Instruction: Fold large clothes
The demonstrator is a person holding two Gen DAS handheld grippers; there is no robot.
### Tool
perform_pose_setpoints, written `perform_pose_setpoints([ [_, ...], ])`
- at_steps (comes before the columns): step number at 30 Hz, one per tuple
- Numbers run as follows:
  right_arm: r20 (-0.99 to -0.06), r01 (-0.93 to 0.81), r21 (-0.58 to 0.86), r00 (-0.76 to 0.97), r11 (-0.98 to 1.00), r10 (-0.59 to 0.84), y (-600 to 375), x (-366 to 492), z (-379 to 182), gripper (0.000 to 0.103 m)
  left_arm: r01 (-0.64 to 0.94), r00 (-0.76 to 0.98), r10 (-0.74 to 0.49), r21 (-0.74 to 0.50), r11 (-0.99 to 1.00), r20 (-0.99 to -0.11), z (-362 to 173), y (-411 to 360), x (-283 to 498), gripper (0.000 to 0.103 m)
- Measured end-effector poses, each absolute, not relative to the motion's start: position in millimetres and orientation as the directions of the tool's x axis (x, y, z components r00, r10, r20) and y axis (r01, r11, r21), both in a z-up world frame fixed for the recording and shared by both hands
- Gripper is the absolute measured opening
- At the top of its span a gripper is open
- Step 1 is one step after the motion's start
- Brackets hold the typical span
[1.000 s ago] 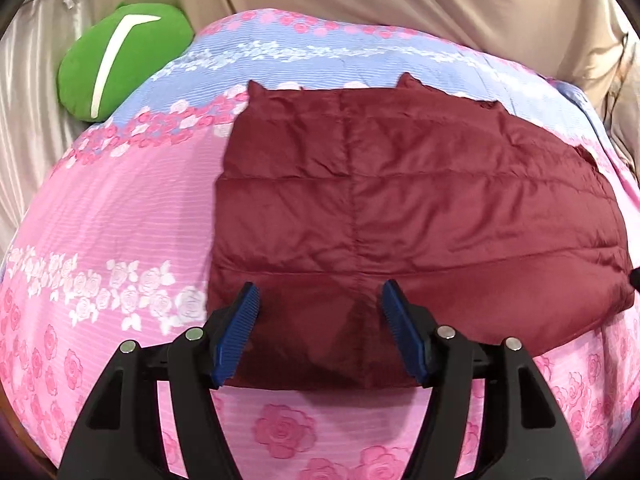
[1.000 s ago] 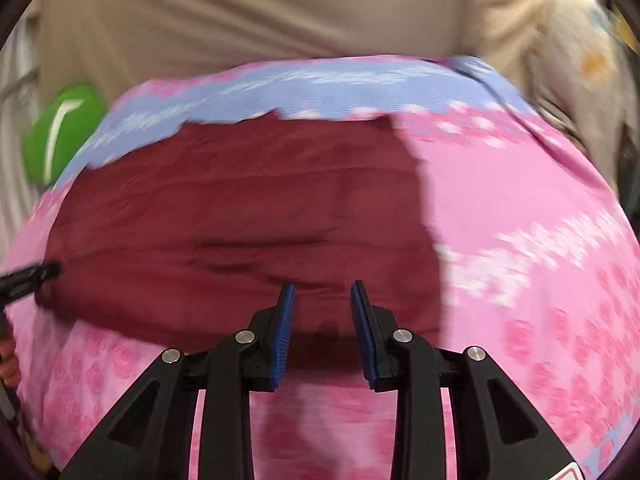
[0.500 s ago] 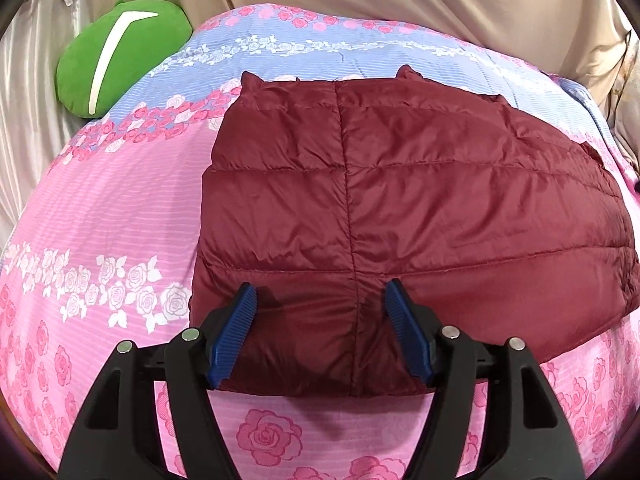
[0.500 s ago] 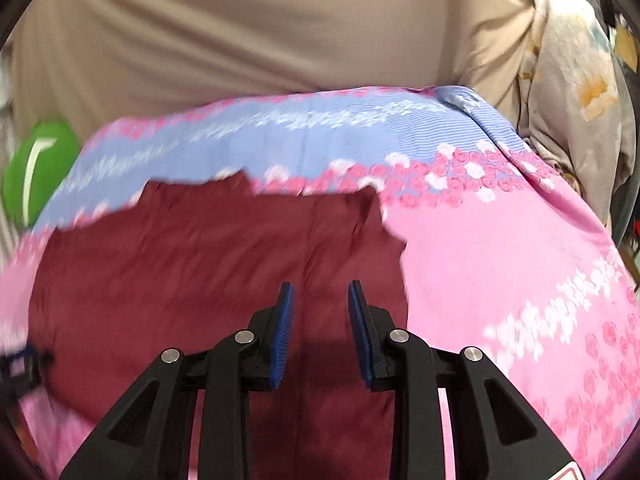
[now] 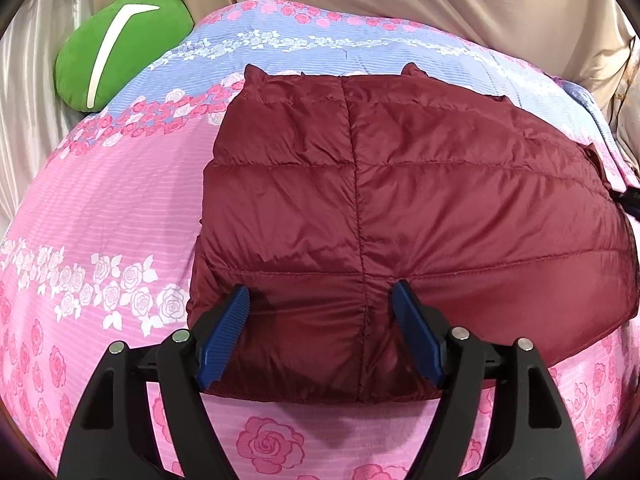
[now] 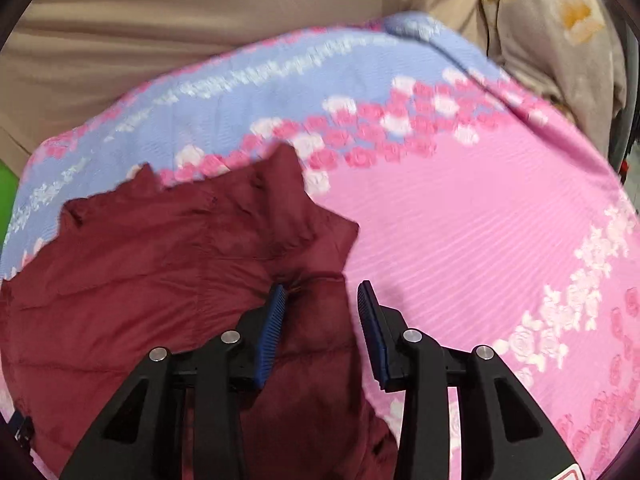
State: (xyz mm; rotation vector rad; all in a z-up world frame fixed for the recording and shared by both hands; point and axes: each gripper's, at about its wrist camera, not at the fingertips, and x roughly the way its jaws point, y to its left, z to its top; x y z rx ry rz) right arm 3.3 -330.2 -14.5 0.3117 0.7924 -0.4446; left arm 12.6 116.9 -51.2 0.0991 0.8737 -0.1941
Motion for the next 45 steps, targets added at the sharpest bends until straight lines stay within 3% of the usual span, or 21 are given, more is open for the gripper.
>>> perform_pose_setpoints([
  [3,-0.684,0.391,0.115,0.698,0.913,-0.213,-291,-7,17,0.037,0.196,0.624,-0.15,-0.032,0.98,-0.767,-41,127,10,0.072],
  [5,-0.665,0.284,0.104,0.733,0.953,-0.146,-253,-7,31,0.037,0.176,0.641,-0.171,-0.074,0.982,-0.749,-27,140,10,0.078],
  [8,-0.671,0.136,0.088,0.74,0.987,-0.042,-200,-2,32,0.037,0.131,0.668,-0.191,-0.14,0.982,-0.719,-5,165,16,0.087],
  [12,-0.704,-0.026,0.115,0.703,0.993,0.1,-140,15,17,0.037,0.046,0.684,-0.159,-0.176,0.983,-0.712,5,196,36,0.091],
  [20,-0.783,-0.054,0.077,0.614,0.996,0.094,-104,57,-32,0.037,0.054,0.582,-0.233,-0.249,0.967,-0.779,-29,205,80,0.092],
  [24,-0.79,-0.065,0.052,0.607,0.996,0.081,-103,63,-46,0.038,0.112,0.56,-0.24,-0.214,0.97,-0.793,-41,180,89,0.092],
  [30,-0.786,-0.074,0.036,0.614,0.997,0.074,-101,68,-52,0.039,0.145,0.509,-0.34,-0.31,0.939,-0.791,-51,164,106,0.091],
  [34,-0.782,-0.074,0.036,0.619,0.997,0.074,-101,70,-53,0.04,0.176,0.493,-0.366,-0.321,0.931,-0.789,-46,151,107,0.058],
  [38,-0.78,-0.07,0.049,0.621,0.996,0.082,-102,73,-53,0.04,0.209,0.55,-0.31,-0.231,0.95,-0.775,-24,131,91,0.019],
  [41,-0.779,-0.064,0.065,0.62,0.996,0.091,-104,74,-52,0.04,0.243,0.58,-0.319,-0.214,0.946,-0.75,-7,119,78,0.011],
  [45,-0.782,-0.038,0.103,0.614,0.994,0.105,-110,69,-45,0.041,0.279,0.617,-0.312,-0.17,0.945,-0.722,12,98,61,0.009],
])
